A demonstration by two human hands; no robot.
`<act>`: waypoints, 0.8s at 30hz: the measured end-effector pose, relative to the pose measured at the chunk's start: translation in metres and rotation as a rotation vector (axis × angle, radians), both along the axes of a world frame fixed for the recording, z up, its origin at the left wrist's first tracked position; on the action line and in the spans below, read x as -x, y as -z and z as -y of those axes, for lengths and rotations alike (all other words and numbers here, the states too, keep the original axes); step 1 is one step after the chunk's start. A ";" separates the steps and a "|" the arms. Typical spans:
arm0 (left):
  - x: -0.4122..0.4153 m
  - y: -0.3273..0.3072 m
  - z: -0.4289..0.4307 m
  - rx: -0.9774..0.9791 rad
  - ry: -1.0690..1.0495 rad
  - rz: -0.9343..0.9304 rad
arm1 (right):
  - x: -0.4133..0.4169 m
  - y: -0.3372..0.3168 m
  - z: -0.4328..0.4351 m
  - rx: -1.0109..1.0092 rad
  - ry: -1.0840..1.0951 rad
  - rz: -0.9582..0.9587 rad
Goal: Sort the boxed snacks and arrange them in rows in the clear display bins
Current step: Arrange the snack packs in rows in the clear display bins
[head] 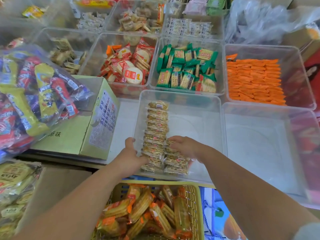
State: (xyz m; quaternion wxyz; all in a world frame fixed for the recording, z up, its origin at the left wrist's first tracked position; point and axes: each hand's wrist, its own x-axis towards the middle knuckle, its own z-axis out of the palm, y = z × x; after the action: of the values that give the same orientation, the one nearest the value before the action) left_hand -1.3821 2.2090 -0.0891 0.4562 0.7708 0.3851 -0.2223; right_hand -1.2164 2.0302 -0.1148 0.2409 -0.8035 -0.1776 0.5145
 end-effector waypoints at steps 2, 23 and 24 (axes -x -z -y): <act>0.001 0.004 0.001 -0.027 0.009 0.006 | -0.002 0.002 0.003 -0.004 0.021 -0.040; 0.002 0.011 -0.001 0.004 -0.045 -0.002 | 0.031 0.008 0.032 -0.185 0.976 -0.562; 0.001 0.011 -0.001 0.004 -0.044 -0.001 | 0.032 0.008 0.030 -0.184 0.970 -0.546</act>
State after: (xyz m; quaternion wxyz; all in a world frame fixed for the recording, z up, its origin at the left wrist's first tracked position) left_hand -1.3835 2.2098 -0.1004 0.4622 0.7612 0.4017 -0.2136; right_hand -1.2486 2.0001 -0.1231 0.5562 -0.6065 0.2368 0.5164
